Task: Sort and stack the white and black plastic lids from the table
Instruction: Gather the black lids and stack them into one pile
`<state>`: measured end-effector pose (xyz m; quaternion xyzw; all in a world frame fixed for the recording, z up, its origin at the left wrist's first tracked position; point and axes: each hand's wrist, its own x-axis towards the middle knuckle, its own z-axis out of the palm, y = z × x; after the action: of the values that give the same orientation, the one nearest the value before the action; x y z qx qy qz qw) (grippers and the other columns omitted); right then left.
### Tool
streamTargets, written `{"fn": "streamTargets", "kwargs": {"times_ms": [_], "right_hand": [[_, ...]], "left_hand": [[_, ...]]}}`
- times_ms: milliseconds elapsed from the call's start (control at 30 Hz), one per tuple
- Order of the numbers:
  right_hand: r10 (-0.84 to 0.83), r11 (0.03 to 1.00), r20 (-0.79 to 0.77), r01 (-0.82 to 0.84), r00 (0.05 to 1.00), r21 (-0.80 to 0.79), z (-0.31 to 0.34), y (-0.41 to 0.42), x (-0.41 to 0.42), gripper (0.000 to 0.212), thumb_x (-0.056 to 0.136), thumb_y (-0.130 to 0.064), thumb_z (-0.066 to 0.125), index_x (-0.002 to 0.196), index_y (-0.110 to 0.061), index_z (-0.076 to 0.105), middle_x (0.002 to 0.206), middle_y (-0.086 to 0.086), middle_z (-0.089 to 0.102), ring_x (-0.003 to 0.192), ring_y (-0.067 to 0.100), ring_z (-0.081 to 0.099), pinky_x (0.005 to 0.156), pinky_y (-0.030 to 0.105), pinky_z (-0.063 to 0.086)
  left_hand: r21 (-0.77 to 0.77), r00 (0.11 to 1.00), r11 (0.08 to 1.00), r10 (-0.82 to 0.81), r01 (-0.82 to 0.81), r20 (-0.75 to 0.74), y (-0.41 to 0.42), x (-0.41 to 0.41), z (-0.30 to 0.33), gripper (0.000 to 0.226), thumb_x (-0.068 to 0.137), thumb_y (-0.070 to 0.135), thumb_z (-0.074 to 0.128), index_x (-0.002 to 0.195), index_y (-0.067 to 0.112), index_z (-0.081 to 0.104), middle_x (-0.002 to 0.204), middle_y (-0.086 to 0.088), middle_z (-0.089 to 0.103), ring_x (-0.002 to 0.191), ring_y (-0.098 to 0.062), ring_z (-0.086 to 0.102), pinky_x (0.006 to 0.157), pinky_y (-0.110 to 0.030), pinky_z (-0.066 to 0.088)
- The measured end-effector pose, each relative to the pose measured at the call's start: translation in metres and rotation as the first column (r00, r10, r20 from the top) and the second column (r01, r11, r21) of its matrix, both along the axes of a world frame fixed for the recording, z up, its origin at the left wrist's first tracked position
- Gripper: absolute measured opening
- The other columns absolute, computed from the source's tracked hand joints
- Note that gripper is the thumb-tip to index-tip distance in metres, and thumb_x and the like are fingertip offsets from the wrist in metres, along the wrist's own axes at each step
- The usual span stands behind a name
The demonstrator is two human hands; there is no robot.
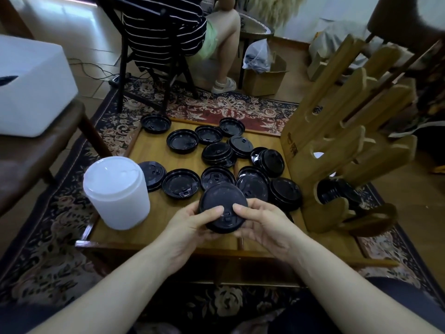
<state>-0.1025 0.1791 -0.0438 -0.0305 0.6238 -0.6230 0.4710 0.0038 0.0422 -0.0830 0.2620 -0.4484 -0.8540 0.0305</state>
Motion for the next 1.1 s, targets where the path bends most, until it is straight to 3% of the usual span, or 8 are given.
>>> {"fn": "streamTargets", "kwargs": {"times_ms": [100,200,267,433,633,867,967,1100], "right_hand": [[0.123,0.979,-0.351,-0.056,0.928,0.194,-0.003,-0.005,-0.007,0.021,0.091,-0.028,0.067,0.1,-0.01,0.06,0.09,0.004,0.07,0.074,0.013,0.066,0.057,0.022,0.05],[0.419,0.858,-0.825,0.13,0.38,0.496,-0.01,-0.006,-0.038,0.043,0.087,-0.048,0.066,0.119,-0.021,0.057,0.111,-0.004,0.063,0.107,0.015,0.056,0.086,0.031,0.048],[0.632,0.739,-0.764,0.193,0.133,0.645,-0.013,-0.007,-0.058,0.066,0.084,-0.052,0.067,0.139,-0.023,0.044,0.136,-0.001,0.051,0.133,0.021,0.037,0.107,0.042,0.032],[0.792,0.566,-0.583,0.14,0.181,0.812,-0.039,-0.006,-0.072,0.098,0.083,-0.059,0.066,0.156,-0.02,0.013,0.159,0.004,0.027,0.15,0.024,0.008,0.119,0.047,0.007],[0.709,0.636,-0.657,0.171,0.257,0.753,-0.044,-0.007,-0.076,0.098,0.078,-0.058,0.071,0.154,-0.023,0.021,0.152,0.004,0.033,0.147,0.025,0.017,0.119,0.044,0.008],[0.381,0.918,-0.775,-0.107,0.504,0.382,0.006,-0.012,-0.043,0.088,0.076,-0.029,0.083,0.146,-0.024,0.031,0.134,-0.003,0.032,0.123,0.007,0.037,0.105,0.02,0.033],[0.478,0.878,-0.756,-0.248,0.447,0.409,0.011,-0.008,-0.027,0.086,0.075,-0.03,0.083,0.144,-0.026,0.032,0.132,-0.007,0.032,0.123,0.002,0.038,0.093,0.001,0.034],[0.528,0.848,-0.748,-0.306,0.402,0.434,0.006,-0.013,-0.015,0.087,0.074,-0.033,0.083,0.144,-0.026,0.031,0.135,-0.011,0.033,0.126,0.0,0.037,0.099,0.005,0.033]], "left_hand": [[0.073,0.993,0.991,0.111,-0.115,0.05,0.003,0.0,-0.001,0.042,0.08,0.012,0.071,0.122,0.005,0.065,0.11,-0.016,0.075,0.103,-0.032,0.072,0.08,-0.038,0.062],[0.061,0.976,0.979,0.189,-0.196,0.105,-0.007,0.0,0.002,0.026,0.09,0.009,0.065,0.115,0.007,0.066,0.102,-0.012,0.077,0.09,-0.026,0.075,0.068,-0.035,0.062],[0.034,0.967,0.974,0.216,-0.222,0.134,-0.014,0.001,0.004,0.017,0.089,0.009,0.065,0.106,0.011,0.069,0.089,-0.007,0.077,0.077,-0.02,0.073,0.057,-0.031,0.058],[-0.033,0.959,0.973,0.23,-0.228,0.162,-0.021,-0.004,0.003,0.008,0.089,0.014,0.065,0.087,0.021,0.067,0.073,0.003,0.07,0.066,-0.013,0.061,0.046,-0.022,0.043],[0.013,0.958,0.97,0.236,-0.241,0.165,-0.023,-0.006,0.003,0.013,0.087,0.009,0.064,0.095,0.017,0.07,0.089,-0.005,0.075,0.088,-0.023,0.068,0.08,-0.04,0.054],[0.149,0.97,0.961,0.216,-0.231,0.114,-0.025,-0.003,0.01,0.026,0.091,0.008,0.06,0.116,0.008,0.066,0.109,-0.014,0.074,0.096,-0.027,0.07,0.068,-0.037,0.06],[0.182,0.989,0.972,0.136,-0.146,0.064,-0.022,-0.004,0.015,0.031,0.097,0.023,0.055,0.123,0.009,0.065,0.114,-0.014,0.073,0.094,-0.025,0.072,0.069,-0.038,0.062],[0.226,0.998,0.973,0.056,-0.056,0.007,-0.017,-0.003,0.019,0.037,0.104,0.033,0.041,0.121,0.013,0.066,0.112,-0.011,0.075,0.096,-0.022,0.073,0.078,-0.038,0.058]]}}
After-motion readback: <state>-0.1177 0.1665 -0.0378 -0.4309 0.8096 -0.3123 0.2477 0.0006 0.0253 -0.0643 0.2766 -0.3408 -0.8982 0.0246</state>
